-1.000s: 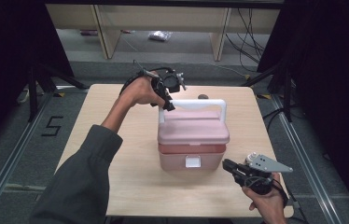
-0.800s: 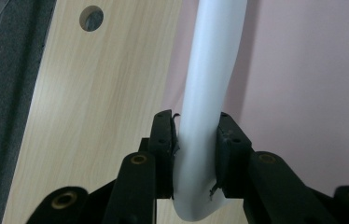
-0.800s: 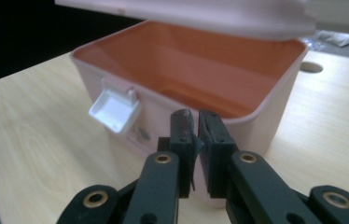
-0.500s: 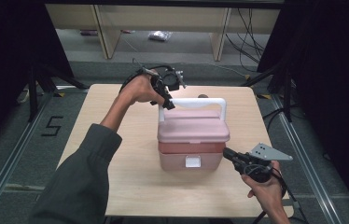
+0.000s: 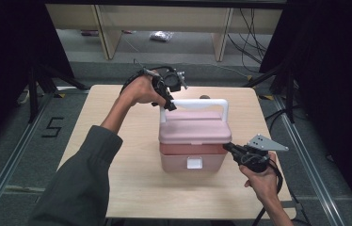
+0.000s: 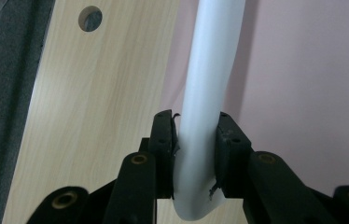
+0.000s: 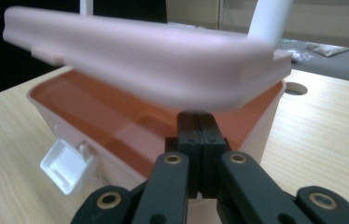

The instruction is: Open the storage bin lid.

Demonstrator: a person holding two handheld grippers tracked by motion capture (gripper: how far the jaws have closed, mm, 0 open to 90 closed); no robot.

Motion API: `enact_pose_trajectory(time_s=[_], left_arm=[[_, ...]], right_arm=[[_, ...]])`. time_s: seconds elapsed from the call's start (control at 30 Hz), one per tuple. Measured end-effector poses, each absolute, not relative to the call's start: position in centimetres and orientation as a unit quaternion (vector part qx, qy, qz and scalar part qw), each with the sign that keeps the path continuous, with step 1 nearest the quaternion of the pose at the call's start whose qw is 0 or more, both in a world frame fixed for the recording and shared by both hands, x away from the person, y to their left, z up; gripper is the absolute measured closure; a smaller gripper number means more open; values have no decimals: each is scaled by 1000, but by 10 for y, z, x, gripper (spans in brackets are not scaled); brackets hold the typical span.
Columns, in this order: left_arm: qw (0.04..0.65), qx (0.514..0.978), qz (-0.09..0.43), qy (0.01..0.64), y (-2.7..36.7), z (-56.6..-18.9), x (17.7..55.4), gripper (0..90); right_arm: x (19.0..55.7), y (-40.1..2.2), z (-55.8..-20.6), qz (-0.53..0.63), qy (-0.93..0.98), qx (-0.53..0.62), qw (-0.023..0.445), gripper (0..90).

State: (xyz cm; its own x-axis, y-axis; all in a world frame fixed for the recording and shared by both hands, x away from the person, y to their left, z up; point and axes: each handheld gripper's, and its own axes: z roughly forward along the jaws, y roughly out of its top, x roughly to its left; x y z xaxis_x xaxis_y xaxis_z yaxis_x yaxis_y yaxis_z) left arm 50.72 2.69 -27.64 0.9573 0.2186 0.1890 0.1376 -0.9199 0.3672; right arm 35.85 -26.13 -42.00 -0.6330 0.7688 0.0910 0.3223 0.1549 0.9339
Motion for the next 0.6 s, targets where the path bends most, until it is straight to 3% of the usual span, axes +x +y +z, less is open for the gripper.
enact_pose_trajectory(time_s=[0.2, 0.3, 0.47, 0.6], left_arm=[[182, 972, 113, 99, 28, -278, 506, 717], [188, 969, 114, 114, 30, -278, 507, 698], [196, 960, 140, 143, 35, -276, 504, 547], [251, 937, 153, 186, 45, -263, 496, 464]], right_arm=[[360, -261, -417, 536, 726, 371, 220, 900], [358, -261, -415, 533, 731, 377, 200, 900], [362, -263, -413, 534, 732, 355, 231, 900], [358, -261, -412, 538, 725, 377, 205, 900]])
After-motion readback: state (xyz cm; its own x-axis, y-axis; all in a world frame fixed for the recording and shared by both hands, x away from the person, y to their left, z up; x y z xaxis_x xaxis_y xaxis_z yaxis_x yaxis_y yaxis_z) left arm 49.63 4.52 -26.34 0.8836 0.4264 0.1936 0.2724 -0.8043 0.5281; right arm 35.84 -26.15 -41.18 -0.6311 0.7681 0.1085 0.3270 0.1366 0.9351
